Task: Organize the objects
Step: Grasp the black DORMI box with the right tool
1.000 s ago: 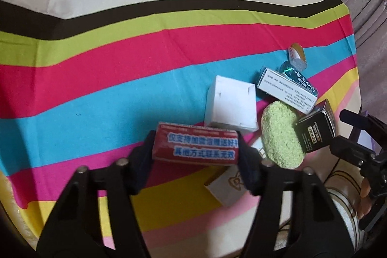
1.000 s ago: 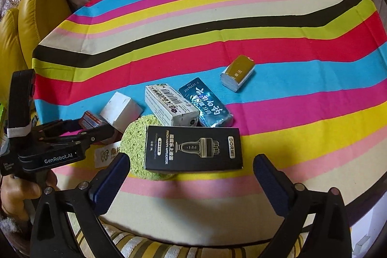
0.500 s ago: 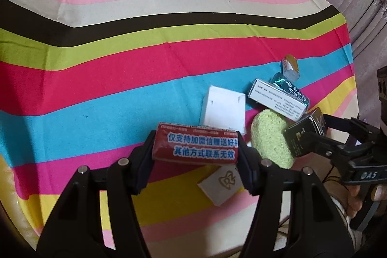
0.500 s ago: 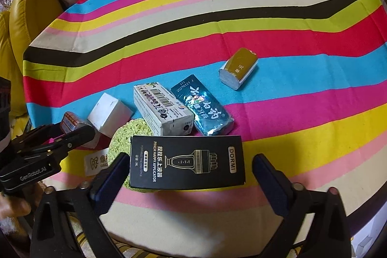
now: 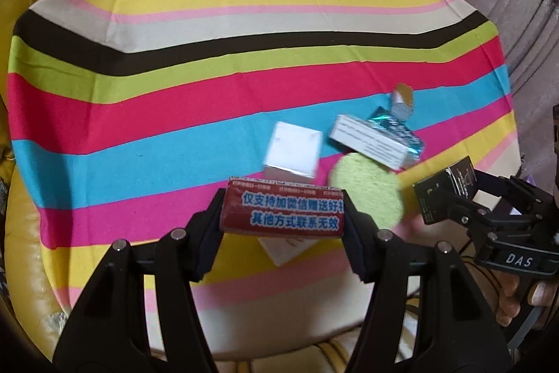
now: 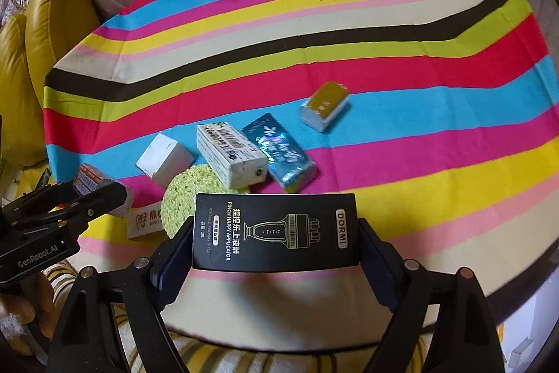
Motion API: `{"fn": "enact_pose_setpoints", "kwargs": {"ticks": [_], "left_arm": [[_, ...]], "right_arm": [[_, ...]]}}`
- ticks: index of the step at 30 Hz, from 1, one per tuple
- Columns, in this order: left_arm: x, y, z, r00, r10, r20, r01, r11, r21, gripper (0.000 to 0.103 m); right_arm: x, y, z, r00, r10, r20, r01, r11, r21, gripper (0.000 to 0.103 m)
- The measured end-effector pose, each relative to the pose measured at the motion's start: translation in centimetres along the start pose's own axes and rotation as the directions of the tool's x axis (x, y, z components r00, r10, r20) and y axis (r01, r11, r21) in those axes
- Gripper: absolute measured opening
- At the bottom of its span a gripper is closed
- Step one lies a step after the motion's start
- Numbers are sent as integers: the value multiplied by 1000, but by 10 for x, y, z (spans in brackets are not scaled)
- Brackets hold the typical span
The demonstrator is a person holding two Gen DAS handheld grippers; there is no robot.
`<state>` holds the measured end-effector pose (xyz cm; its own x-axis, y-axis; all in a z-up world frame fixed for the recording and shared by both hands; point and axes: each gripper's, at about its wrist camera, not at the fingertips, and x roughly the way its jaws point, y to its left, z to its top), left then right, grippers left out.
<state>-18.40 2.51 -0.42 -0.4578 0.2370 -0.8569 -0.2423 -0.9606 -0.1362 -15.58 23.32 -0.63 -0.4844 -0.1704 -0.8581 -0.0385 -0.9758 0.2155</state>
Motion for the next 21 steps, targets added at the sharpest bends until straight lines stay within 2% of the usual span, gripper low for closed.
{"fn": "enact_pose_setpoints", "kwargs": {"ticks": [8, 21], "left_arm": [[-14, -48, -12, 999, -46, 14, 45, 997, 59, 64], [-25, -131, -41, 998, -58, 4, 57, 985, 164, 64]], "right_arm": [[-35, -29, -27, 998, -48, 33, 46, 998, 53, 86], [-93, -80, -73, 982, -163, 96, 153, 982, 108, 86]]}}
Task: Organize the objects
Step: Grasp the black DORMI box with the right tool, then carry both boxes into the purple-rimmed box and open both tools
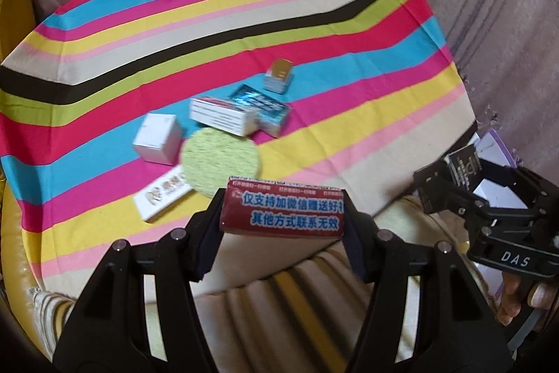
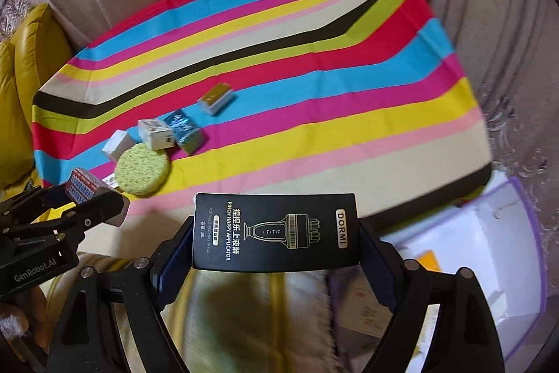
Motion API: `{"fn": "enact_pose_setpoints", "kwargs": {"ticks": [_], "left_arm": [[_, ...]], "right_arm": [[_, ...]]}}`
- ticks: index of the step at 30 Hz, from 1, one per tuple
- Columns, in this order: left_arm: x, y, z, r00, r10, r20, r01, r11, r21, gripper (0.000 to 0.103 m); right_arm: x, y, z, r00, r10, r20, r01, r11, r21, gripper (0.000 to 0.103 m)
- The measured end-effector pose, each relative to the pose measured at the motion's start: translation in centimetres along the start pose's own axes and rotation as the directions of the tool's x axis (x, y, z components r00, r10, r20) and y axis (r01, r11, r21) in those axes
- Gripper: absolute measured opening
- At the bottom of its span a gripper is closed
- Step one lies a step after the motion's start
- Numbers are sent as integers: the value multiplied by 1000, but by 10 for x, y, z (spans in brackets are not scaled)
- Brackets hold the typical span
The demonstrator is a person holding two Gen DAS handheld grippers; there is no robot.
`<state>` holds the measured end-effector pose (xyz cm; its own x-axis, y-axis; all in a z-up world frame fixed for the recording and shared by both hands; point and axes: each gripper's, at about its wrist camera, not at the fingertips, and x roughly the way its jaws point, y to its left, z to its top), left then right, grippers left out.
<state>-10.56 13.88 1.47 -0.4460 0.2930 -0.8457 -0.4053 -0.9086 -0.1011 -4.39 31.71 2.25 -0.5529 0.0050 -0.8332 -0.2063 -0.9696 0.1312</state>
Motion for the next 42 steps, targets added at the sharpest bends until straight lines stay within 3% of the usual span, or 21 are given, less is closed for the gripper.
{"fn": "enact_pose_setpoints", "kwargs": {"ticks": [7, 25, 36, 38, 40, 42], "left_arm": [[-1, -53, -7, 999, -32, -19, 33, 996, 83, 64], [5, -151, -15, 990, -113, -85, 131, 960, 246, 64], [17, -188, -25, 950, -236, -202, 285, 922, 262, 64], [17, -195, -27, 934, -278, -224, 332, 906, 263, 64], [18, -198, -28, 923, -300, -242, 359, 898, 256, 73], [18, -199, -29, 923, -296, -245, 356, 898, 257, 78]], "right_arm": [[-29, -37, -17, 993, -107, 42, 106, 994, 28, 86], [-53, -114, -59, 974, -227, -10, 226, 961, 162, 86], [-58, -144, -81, 954, -293, -62, 299, 921, 250, 88], [-58, -147, -83, 951, -303, -68, 310, 913, 264, 89], [-57, -149, -84, 948, -309, -75, 317, 909, 269, 91], [-56, -148, -84, 948, -309, -80, 319, 909, 268, 92]]}}
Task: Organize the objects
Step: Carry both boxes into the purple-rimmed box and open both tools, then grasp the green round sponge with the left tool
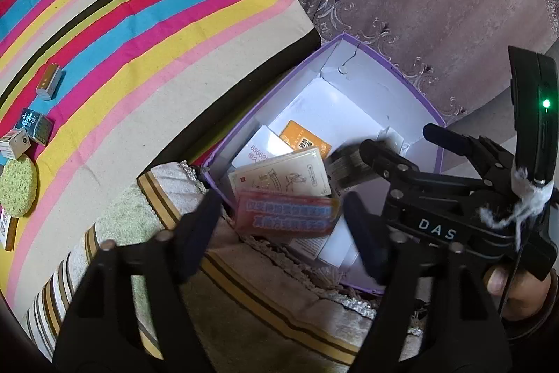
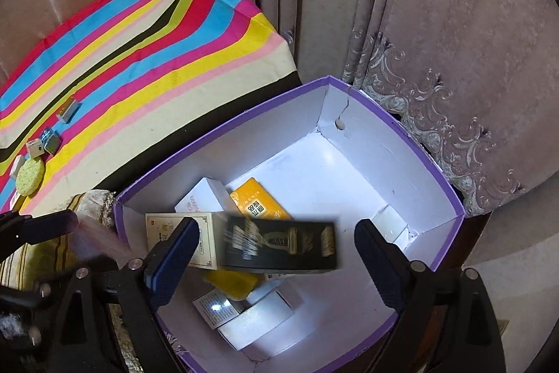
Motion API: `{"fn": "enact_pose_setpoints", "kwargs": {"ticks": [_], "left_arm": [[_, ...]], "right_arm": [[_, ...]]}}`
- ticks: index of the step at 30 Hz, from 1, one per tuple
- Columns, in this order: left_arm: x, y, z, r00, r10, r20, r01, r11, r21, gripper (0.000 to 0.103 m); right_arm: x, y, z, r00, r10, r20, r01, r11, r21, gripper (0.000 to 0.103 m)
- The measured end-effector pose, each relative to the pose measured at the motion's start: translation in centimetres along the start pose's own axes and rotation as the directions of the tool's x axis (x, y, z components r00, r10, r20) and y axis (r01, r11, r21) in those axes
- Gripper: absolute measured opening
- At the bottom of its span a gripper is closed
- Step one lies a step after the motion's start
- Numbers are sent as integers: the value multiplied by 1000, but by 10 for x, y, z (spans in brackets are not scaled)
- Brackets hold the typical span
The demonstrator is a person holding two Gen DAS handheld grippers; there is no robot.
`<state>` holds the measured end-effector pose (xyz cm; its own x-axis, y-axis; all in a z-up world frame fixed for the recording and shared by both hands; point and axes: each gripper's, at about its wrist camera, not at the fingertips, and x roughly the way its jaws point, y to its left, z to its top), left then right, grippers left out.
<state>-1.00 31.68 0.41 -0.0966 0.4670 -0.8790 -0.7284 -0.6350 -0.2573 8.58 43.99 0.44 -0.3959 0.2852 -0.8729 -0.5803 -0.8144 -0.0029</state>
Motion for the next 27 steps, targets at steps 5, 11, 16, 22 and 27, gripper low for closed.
{"fn": "enact_pose_setpoints", "kwargs": {"ticks": [5, 11, 16, 22, 27], "left_arm": [[-3, 10, 0, 1000, -9, 8, 9, 999, -41, 80], [-12, 41, -4, 999, 32, 11, -30, 992, -122, 81], [-28, 72, -11, 996, 80, 34, -72, 982, -175, 81], [-54, 126, -31, 988, 148, 55, -128, 955, -267, 81], [-75, 176, -53, 978, 198, 60, -163, 917, -364, 81]], "right_arm": [[0, 2, 1, 1000, 29, 3, -29, 1000, 7, 94], [-2, 15, 3, 998, 66, 2, -66, 998, -20, 94], [-6, 42, 6, 995, 99, 4, -99, 993, -69, 94], [-8, 82, 9, 990, 142, -7, -142, 979, -146, 94], [-8, 118, 10, 981, 192, -31, -194, 958, -211, 94]]}}
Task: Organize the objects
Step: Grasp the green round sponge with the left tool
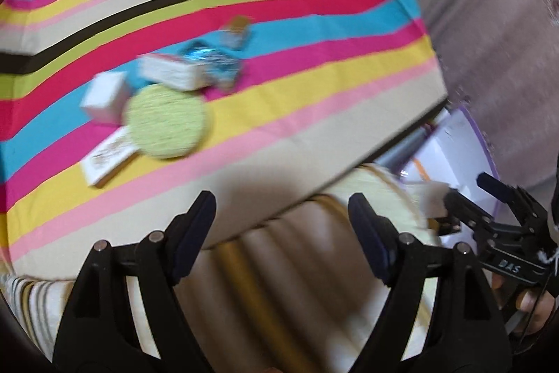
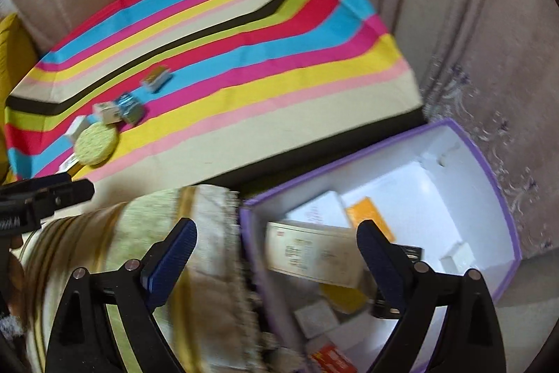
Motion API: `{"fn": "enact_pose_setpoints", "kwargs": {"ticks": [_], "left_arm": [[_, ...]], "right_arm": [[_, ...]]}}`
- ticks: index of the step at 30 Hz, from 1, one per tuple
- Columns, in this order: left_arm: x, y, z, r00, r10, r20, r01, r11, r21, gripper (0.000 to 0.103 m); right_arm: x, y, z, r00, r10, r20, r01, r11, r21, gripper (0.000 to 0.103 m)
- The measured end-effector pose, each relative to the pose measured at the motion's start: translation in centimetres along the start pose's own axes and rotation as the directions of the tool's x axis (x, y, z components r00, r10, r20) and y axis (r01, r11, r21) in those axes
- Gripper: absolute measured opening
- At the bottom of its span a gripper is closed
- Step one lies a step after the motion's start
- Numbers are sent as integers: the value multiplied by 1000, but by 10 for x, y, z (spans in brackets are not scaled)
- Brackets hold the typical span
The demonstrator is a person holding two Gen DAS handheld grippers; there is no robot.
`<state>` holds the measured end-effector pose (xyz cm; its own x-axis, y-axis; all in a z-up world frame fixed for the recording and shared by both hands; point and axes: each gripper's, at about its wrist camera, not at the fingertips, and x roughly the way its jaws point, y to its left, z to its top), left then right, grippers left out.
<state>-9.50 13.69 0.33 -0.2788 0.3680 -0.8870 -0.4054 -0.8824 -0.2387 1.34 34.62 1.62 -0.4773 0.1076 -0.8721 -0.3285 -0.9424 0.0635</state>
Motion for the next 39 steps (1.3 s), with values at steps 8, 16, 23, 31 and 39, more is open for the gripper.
{"fn": "enact_pose_setpoints", "kwargs": {"ticks": [8, 16, 23, 31, 39], "left_arm": [[-7, 69, -3, 999, 54, 2, -53, 993, -103, 81], [-4, 97, 6, 998, 51, 20, -48, 991, -123, 81], [25, 77, 31, 998, 70, -6, -69, 997, 35, 89], [56, 71, 49, 987, 150, -53, -143, 983, 118, 91], [81, 68, 58, 973, 215, -80, -200, 966, 166, 89]], "right_arm": [[9, 54, 14, 999, 47, -17, -49, 992, -115, 94], [26, 91, 35, 995, 97, -35, -102, 980, -172, 94], [39, 105, 54, 993, 115, -41, -120, 979, -163, 94], [52, 105, 60, 992, 112, -55, -120, 979, -166, 94], [63, 103, 66, 991, 113, -70, -124, 976, -178, 94]]}}
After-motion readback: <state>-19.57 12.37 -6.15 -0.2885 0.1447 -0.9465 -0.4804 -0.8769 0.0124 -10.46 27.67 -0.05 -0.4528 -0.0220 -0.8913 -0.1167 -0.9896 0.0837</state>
